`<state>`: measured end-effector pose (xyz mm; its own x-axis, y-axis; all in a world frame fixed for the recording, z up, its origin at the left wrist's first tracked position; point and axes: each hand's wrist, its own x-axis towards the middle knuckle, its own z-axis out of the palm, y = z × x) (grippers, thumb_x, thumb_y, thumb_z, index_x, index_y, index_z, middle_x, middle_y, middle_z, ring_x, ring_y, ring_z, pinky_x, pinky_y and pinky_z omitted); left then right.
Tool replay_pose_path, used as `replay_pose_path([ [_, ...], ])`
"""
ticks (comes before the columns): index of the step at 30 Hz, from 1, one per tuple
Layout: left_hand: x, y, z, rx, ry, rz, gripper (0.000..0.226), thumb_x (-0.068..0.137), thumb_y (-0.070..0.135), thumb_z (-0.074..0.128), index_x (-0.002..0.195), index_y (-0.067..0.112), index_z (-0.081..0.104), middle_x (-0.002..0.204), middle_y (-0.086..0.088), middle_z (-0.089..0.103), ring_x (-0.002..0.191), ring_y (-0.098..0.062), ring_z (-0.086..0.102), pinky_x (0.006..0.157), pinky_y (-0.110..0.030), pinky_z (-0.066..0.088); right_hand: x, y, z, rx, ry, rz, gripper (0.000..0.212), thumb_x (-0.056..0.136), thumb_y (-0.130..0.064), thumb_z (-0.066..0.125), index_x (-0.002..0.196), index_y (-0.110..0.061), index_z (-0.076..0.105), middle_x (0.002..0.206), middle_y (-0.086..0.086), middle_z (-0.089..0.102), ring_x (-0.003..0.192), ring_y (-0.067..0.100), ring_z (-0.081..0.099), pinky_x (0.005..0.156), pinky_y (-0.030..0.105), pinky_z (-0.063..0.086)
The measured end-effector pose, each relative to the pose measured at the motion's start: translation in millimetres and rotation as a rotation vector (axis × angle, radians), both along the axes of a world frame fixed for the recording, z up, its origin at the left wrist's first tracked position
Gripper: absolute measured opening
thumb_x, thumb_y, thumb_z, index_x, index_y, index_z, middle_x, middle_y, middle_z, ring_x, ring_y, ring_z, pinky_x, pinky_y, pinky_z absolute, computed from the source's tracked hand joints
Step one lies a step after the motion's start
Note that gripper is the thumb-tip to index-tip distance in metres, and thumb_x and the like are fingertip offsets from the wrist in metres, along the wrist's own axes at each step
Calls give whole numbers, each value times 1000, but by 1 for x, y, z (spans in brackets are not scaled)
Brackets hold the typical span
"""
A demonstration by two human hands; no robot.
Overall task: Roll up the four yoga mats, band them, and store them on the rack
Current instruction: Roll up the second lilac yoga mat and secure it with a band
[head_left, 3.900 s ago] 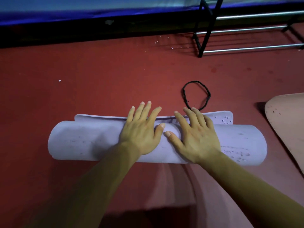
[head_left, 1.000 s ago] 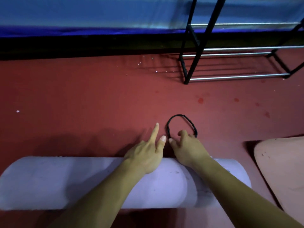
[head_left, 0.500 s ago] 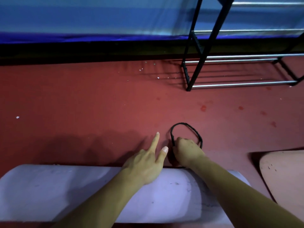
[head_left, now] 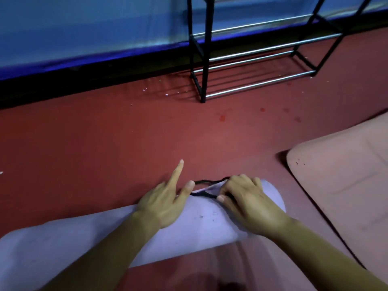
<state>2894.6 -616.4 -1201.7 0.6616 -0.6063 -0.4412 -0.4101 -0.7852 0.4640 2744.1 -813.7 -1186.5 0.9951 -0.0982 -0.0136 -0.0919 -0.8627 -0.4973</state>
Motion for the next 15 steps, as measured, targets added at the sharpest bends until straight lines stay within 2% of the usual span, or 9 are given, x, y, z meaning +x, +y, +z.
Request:
replay_pose_path([
  [2, -7, 2, 3, 4, -19, -61, 78, 74, 84, 0, 149, 64, -6, 118, -7, 58, 120, -32, 56, 101, -45, 43, -24, 4, 0, 11, -12, 6, 31, 101, -44, 40, 93, -23, 62, 98, -12, 51, 95, 14, 45, 86, 31, 30],
  [5, -19, 5, 6, 68, -77, -111, 79, 80, 80, 3, 152, 56, 23, 109, 1, 46, 120, -29, 53, 101, -40, 42, -45, 10, -1, 60, -8, 3, 34, 102, -44, 43, 94, -21, 66, 103, -8, 53, 98, 17, 49, 92, 36, 40],
  [7, -26, 7, 6, 74, -155, -138, 67, 91, 73, 12, 148, 50, 39, 111, 0, 47, 119, -28, 52, 99, -38, 42, -50, 16, 0, 81, -83, -52, 34, 103, -39, 48, 90, -17, 71, 94, -1, 56, 90, 22, 54, 87, 40, 46],
  [9, -36, 12, 7, 75, -246, -175, 64, 92, 70, 15, 139, 45, 50, 107, -1, 48, 113, -29, 54, 94, -37, 44, -53, 23, 2, 63, -126, -125, 26, 100, -29, 59, 84, -13, 72, 84, 4, 55, 81, 27, 54, 79, 44, 48],
  [12, -57, 21, 10, 74, -348, -193, 59, 95, 66, 21, 135, 37, 54, 111, -2, 50, 110, -27, 53, 93, -38, 43, -63, 31, 7, 3, -114, -190, 15, 93, -13, 73, 81, -5, 69, 87, 10, 54, 81, 31, 54, 79, 46, 48],
  [15, -76, 28, 2, 76, -462, -198, 56, 96, 67, 24, 131, 35, 54, 112, -1, 49, 107, -26, 50, 92, -41, 40, -77, 37, 5, 15, -126, -253, 12, 96, -16, 69, 100, -5, 71, 99, 5, 52, 92, 25, 53, 88, 37, 45],
])
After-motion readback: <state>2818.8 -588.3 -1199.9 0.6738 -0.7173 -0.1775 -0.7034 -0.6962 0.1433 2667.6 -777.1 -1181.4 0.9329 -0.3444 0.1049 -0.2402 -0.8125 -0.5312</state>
